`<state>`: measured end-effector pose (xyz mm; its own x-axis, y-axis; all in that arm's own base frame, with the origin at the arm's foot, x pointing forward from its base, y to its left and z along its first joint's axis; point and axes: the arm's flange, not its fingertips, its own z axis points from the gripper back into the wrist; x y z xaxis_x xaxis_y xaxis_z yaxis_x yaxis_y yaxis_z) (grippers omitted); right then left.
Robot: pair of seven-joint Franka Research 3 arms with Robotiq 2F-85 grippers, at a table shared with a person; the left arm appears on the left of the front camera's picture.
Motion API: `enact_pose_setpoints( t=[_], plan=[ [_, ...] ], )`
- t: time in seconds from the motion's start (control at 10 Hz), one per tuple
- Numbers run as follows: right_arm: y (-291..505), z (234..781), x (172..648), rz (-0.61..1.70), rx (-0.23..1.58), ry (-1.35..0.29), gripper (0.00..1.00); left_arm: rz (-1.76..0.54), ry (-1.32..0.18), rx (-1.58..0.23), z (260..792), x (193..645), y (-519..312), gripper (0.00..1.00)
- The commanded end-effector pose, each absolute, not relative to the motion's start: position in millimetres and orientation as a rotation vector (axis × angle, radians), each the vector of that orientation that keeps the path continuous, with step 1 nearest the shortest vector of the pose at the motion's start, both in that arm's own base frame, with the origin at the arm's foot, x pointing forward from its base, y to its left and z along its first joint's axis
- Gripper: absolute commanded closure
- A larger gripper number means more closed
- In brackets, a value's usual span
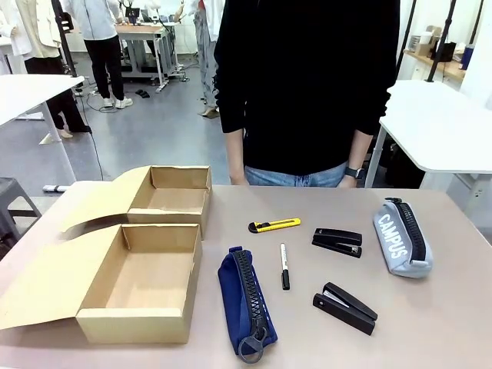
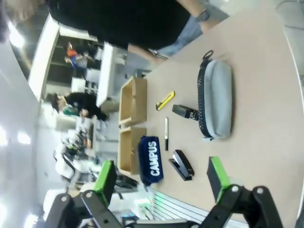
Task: Place items inside the box.
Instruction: Pick up a Pencil pouch or Stapler and place it inside the Mailer Box closest to the robot.
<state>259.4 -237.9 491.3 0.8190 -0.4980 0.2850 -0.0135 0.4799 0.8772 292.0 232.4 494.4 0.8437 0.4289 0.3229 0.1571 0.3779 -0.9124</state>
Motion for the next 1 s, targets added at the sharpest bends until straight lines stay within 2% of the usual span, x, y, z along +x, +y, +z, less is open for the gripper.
enact_pose_setpoints(
  t=[0.0, 0.1, 0.2, 0.9],
  plan=[
    [-252.2, 448.5, 267.6, -0.445, 1.171, -0.574, 0.0, 0.333, -0.716, -1.371, 480.3, 311.8, 175.0, 0.0],
    [-255.6, 429.9, 267.1, -0.553, 1.096, -0.57, 0.0, 0.186, -0.573, -1.188, 494.4, 292.0, 232.4, 0.0],
    [-253.0, 467.0, 254.0, -0.407, 1.097, -0.56, 0.0, 0.186, -0.573, -1.188, 494.4, 292.0, 232.4, 0.0],
    [-251.5, 468.9, 255.5, -0.427, 1.083, -0.53, 0.0, 0.186, -0.573, -1.188, 494.4, 292.0, 232.4, 0.0]
  ],
)
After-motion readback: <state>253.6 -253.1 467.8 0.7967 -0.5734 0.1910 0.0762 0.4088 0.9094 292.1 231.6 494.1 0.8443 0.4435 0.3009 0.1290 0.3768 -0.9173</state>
